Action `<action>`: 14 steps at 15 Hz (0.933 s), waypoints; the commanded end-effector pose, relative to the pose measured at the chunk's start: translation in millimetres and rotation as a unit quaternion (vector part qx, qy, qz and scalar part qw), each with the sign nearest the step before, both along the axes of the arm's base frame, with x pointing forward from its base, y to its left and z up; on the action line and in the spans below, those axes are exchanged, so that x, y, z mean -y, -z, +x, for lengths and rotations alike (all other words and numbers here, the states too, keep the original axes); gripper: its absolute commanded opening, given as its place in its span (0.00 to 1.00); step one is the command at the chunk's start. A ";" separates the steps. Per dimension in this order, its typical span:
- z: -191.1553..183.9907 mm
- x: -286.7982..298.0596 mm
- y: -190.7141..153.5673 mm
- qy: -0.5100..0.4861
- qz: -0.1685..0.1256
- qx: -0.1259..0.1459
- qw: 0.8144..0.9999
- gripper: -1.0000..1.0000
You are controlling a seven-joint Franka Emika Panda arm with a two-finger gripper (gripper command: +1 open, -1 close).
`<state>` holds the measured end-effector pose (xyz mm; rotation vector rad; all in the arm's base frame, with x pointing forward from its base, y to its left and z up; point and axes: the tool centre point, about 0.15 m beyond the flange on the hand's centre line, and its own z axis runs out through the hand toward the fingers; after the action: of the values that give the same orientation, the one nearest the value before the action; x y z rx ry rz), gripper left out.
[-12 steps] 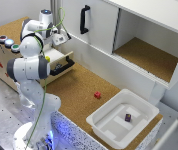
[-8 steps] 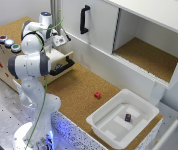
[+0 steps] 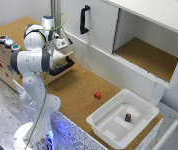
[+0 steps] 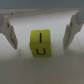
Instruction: Put the yellow object on top of the drawer
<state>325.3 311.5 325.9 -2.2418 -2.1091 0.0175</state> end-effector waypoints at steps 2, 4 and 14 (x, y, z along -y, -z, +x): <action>-3.2 -1.8 15.9 0.006 0.013 -0.009 1.000 0.00; -0.5 -2.7 1.9 0.004 0.003 0.003 1.000 0.00; 36.9 -103.0 -172.5 -0.041 -0.045 0.129 0.990 0.00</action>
<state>347.4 355.3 423.3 -2.2304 -2.2563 -0.2875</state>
